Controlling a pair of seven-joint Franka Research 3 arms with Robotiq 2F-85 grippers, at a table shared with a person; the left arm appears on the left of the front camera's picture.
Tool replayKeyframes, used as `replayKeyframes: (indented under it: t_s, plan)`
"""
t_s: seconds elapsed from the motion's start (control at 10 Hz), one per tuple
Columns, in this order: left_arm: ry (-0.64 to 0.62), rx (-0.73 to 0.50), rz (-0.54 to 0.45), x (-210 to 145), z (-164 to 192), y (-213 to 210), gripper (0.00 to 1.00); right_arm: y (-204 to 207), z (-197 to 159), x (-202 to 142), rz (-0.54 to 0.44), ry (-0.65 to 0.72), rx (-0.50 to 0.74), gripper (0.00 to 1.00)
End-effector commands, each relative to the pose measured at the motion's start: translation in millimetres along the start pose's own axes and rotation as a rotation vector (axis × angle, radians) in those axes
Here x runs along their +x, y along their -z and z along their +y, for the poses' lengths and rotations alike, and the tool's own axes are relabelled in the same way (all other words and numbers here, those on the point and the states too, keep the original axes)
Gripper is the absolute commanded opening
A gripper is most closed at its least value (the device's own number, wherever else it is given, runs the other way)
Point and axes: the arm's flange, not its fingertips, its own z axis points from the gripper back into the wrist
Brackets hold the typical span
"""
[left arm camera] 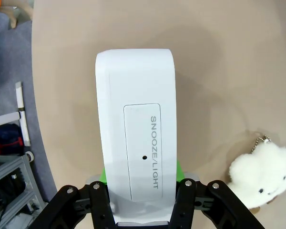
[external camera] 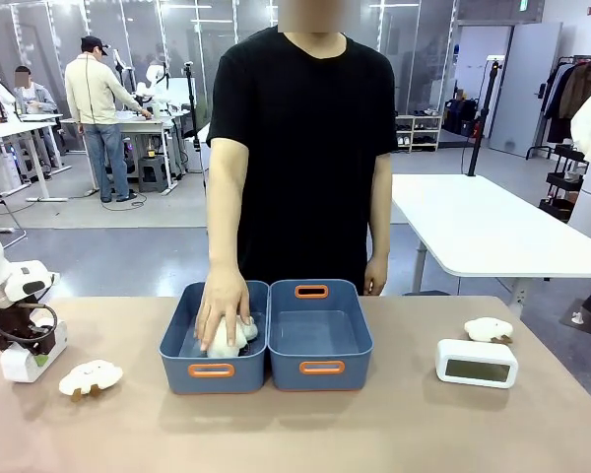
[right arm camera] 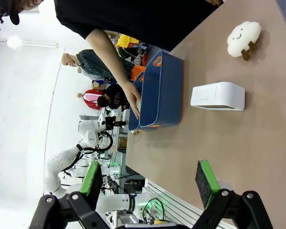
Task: Sort the digital clocks into the basket.
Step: Pick up the Digital clock from the table and place it into the empty Plastic storage basket.
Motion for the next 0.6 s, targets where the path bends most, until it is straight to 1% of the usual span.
replayKeyframes:
  t_s: [0.0,0.4,0.5]
  plan:
    - [0.001,0.005,-0.002,1.3,0.9,0.2,0.00,-0.4,2.0,0.6,-0.002,-0.011,0.011,1.00]
    - [0.001,0.005,-0.002,1.3,0.9,0.2,0.00,-0.4,2.0,0.6,-0.002,-0.011,0.011,1.00]
    - [0.000,0.000,0.000,0.0,0.0,0.0,0.53,-0.4,2.0,0.6,-0.002,-0.011,0.011,1.00]
